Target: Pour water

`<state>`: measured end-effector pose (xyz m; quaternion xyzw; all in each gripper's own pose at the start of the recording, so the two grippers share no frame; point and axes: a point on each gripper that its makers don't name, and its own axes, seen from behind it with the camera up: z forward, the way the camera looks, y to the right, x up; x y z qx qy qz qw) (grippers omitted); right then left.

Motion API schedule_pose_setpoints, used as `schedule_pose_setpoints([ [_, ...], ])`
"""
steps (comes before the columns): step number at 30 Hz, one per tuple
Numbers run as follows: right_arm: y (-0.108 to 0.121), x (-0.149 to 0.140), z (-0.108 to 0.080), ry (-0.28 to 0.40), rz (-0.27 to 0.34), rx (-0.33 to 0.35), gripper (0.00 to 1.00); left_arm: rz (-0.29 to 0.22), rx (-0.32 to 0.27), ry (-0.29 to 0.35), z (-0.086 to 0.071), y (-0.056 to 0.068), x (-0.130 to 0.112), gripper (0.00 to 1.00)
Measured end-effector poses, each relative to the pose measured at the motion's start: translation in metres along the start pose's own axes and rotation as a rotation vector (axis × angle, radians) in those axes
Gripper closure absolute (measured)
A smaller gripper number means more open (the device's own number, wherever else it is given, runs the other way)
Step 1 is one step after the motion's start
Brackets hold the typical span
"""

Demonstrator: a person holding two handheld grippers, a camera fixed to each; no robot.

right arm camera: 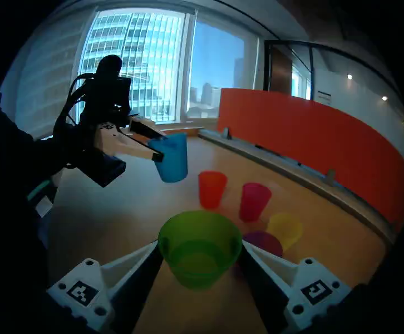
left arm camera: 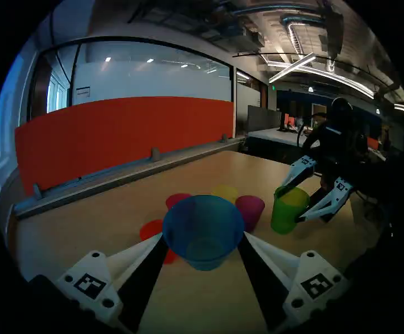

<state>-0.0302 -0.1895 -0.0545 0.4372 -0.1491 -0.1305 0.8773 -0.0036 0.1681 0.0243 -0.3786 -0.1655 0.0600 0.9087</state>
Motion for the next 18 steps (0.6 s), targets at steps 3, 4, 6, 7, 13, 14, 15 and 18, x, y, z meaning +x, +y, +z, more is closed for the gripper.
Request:
schedule_pose_setpoints([
  [3,0.000,0.007,0.000,0.014,0.002,-0.002,0.09,-0.008,0.001,0.021,-0.007,0.000,0.011,0.14],
  [4,0.000,0.009,-0.001,0.018,0.003,-0.002,0.09,-0.010,0.001,0.028,-0.010,0.000,0.014,0.14],
  [6,0.000,0.012,-0.001,0.025,0.004,-0.002,0.09,-0.013,0.000,0.041,-0.014,0.000,0.020,0.14],
  [7,0.000,0.013,-0.001,0.027,0.005,-0.002,0.09,-0.014,0.000,0.047,-0.015,0.000,0.023,0.14],
  [13,0.000,0.020,-0.001,0.042,0.008,-0.005,0.09,-0.014,0.002,0.076,-0.024,0.000,0.035,0.14],
  [14,0.000,0.021,-0.001,0.044,0.008,-0.005,0.09,-0.012,0.003,0.079,-0.025,0.001,0.036,0.14],
  [15,0.000,0.023,-0.001,0.047,0.009,-0.006,0.09,-0.010,0.003,0.083,-0.026,0.001,0.038,0.14],
  [18,0.000,0.028,0.000,0.058,0.010,-0.006,0.09,-0.004,0.006,0.095,-0.029,0.001,0.042,0.14],
])
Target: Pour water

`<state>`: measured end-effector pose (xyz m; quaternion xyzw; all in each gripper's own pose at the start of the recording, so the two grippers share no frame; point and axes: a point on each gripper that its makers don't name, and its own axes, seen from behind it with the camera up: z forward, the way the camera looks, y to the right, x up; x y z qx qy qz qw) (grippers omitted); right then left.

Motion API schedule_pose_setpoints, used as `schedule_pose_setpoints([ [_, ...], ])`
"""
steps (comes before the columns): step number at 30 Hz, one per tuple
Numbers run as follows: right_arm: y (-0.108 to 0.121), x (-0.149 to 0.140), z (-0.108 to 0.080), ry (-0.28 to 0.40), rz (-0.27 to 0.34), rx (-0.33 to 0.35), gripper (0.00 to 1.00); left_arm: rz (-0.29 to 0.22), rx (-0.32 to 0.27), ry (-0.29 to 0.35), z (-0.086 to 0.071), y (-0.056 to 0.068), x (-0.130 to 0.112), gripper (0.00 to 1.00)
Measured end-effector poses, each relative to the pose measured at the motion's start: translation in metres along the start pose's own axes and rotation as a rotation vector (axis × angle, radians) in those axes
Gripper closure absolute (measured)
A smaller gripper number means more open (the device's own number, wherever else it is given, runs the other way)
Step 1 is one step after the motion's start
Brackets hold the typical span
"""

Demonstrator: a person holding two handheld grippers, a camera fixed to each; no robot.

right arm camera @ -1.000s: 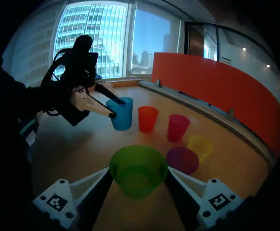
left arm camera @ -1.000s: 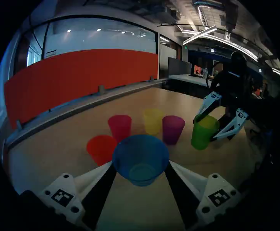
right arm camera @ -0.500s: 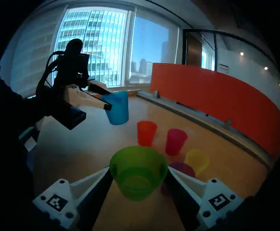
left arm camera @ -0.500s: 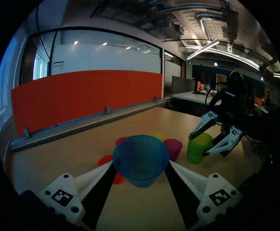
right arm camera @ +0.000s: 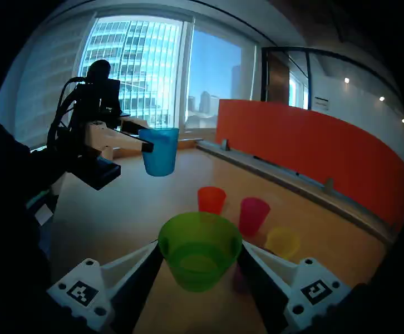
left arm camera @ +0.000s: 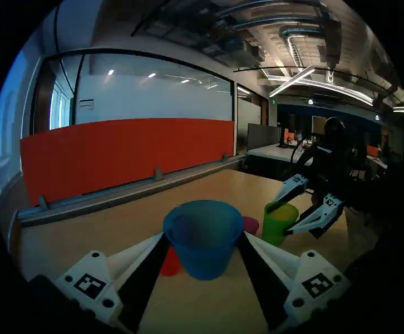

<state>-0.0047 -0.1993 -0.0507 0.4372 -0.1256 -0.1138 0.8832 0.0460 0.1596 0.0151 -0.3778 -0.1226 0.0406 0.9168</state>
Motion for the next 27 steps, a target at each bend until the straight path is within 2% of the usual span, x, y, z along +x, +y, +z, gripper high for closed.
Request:
schedule_pose_setpoints([
  [11,-0.003,0.019,0.005,0.061,0.004,-0.009,0.09,0.000,-0.003,0.031,-0.008,0.004,0.010,0.14],
  [21,-0.002,0.036,0.008,0.131,-0.008,-0.029,0.09,0.000,-0.006,0.045,-0.009,0.004,0.013,0.14],
  [27,-0.001,0.049,0.008,0.171,0.005,-0.033,0.09,-0.006,-0.013,0.061,-0.010,0.006,0.019,0.14],
])
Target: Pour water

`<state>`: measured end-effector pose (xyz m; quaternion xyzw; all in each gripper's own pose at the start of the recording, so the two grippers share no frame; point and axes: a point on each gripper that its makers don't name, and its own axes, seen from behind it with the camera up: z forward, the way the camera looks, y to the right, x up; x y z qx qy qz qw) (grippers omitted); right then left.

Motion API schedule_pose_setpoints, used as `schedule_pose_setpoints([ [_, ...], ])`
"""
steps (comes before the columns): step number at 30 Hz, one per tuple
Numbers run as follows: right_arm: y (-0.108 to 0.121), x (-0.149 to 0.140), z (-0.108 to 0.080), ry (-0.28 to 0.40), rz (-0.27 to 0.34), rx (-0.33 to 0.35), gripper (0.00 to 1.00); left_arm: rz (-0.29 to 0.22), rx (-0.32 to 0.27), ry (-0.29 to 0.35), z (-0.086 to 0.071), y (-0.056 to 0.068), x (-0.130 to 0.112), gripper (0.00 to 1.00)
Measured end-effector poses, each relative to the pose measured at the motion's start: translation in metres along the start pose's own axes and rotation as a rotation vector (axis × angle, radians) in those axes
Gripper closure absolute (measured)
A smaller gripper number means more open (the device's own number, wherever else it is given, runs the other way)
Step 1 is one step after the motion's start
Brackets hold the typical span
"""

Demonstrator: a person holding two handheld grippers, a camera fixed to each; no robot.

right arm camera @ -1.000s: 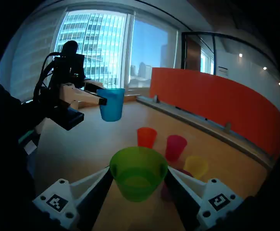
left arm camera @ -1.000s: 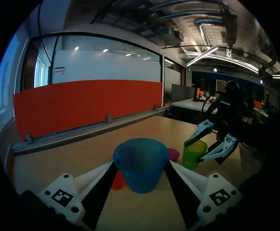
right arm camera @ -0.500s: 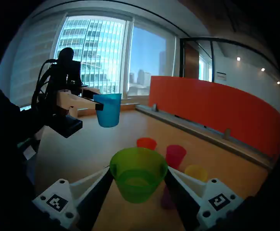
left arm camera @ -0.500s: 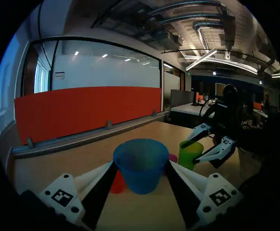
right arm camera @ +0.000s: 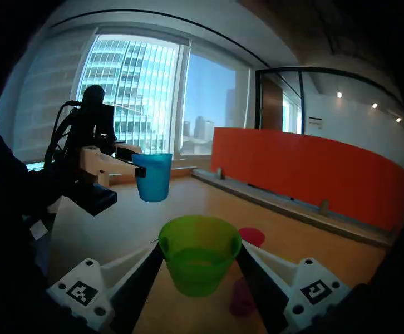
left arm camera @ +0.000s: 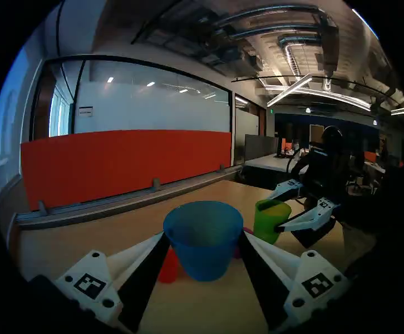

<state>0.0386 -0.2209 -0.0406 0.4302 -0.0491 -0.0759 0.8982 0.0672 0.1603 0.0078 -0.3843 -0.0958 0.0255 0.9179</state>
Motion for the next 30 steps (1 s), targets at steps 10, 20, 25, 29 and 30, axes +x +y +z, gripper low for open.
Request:
schedule_pose_setpoints([
  [10,0.003,0.007,0.000,0.018,0.006,-0.006,0.09,0.020,0.005,0.010,-0.003,0.001,0.006,0.14],
  [20,0.004,0.009,-0.001,0.020,0.005,-0.010,0.09,0.024,0.006,0.010,-0.002,0.001,0.006,0.14],
  [25,0.005,0.010,-0.001,0.021,0.003,-0.009,0.09,0.027,0.005,0.012,-0.002,0.003,0.007,0.14],
  [29,0.005,0.011,-0.001,0.021,0.003,-0.008,0.09,0.027,0.002,0.013,-0.001,0.004,0.007,0.14],
  [30,0.005,0.012,-0.001,0.022,0.002,-0.007,0.09,0.027,0.002,0.012,-0.001,0.004,0.007,0.14],
])
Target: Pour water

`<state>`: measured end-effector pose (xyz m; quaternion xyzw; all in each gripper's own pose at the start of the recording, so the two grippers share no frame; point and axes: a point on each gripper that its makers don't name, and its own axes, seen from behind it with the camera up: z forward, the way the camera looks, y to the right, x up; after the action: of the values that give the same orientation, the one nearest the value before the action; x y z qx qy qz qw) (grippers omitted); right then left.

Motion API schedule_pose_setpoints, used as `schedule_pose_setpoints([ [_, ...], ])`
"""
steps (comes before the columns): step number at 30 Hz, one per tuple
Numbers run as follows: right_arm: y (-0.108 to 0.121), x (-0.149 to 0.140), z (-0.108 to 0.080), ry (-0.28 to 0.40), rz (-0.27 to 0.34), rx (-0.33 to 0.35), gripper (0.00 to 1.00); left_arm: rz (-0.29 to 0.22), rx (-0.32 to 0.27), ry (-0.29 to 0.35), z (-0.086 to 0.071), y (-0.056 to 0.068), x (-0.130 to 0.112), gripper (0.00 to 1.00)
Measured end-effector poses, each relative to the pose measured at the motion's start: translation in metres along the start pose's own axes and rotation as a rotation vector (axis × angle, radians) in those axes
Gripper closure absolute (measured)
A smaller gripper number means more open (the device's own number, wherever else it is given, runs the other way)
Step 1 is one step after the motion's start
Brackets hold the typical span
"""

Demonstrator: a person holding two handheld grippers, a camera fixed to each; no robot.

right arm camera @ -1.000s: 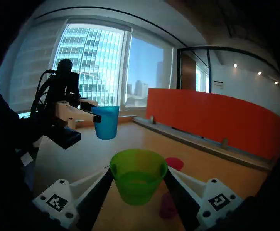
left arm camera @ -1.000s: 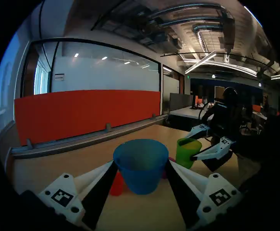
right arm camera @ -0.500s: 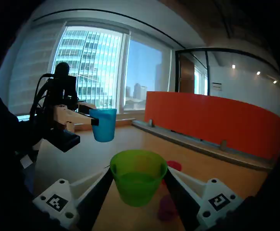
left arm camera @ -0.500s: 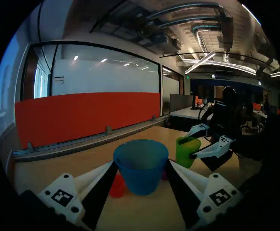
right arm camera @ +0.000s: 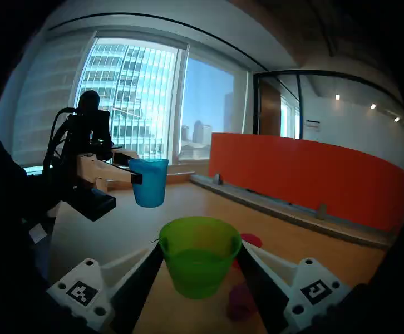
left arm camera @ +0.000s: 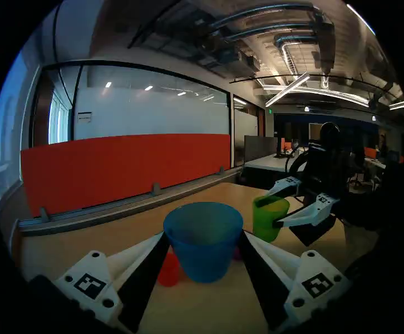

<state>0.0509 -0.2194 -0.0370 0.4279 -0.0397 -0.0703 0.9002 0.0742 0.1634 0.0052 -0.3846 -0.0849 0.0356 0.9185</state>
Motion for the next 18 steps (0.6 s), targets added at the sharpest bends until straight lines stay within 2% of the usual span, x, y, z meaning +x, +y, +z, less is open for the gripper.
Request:
schedule_pose_setpoints([
  [9,0.003,0.011,0.000,0.004,-0.006,0.005,0.09,0.005,0.003,-0.012,0.002,0.002,-0.008,0.15],
  [18,0.008,0.033,0.004,0.016,-0.036,0.012,0.09,0.016,-0.017,-0.028,0.005,0.014,-0.020,0.15],
])
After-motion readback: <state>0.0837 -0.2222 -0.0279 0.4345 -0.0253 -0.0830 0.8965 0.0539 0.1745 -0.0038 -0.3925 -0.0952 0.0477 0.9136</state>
